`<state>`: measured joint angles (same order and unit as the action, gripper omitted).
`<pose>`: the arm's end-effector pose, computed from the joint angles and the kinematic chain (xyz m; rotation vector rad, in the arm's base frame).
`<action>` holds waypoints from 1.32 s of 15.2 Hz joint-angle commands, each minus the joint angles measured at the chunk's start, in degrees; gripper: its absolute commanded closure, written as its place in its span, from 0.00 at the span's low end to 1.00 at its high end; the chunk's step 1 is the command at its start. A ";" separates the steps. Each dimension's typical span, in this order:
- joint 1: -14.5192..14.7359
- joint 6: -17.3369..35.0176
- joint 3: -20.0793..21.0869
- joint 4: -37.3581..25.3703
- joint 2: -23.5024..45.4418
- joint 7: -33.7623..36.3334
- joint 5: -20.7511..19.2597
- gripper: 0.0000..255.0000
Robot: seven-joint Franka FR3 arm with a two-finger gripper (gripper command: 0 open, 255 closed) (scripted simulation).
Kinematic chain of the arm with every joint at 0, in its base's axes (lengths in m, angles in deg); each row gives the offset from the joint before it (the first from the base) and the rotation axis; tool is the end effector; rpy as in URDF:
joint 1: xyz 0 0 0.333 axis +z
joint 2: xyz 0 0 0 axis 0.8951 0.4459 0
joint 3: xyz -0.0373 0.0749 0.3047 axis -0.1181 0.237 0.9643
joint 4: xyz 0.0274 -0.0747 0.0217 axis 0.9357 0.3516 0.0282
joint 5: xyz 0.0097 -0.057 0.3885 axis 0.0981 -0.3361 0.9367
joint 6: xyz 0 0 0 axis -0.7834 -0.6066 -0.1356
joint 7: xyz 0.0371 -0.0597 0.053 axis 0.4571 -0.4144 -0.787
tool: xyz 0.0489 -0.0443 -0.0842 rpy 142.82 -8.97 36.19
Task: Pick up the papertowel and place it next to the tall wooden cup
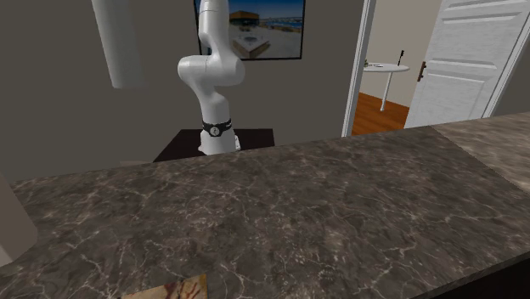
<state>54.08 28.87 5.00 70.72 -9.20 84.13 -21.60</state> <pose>0.3980 -0.0831 0.6892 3.0765 -0.1857 0.0813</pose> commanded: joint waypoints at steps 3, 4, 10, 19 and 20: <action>-1.69 0.43 -4.37 -1.27 1.30 -5.98 -1.37 1.00; -2.08 0.56 -5.43 -1.76 1.82 -7.41 -1.64 1.00; -4.48 1.25 -11.75 -6.11 6.22 -16.09 -2.53 1.00; -8.53 1.29 -21.29 -17.76 17.48 -29.91 -0.16 1.00; -9.19 1.10 -22.43 -19.70 19.30 -31.69 0.58 1.00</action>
<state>45.53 30.17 -16.17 53.30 7.99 54.43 -21.80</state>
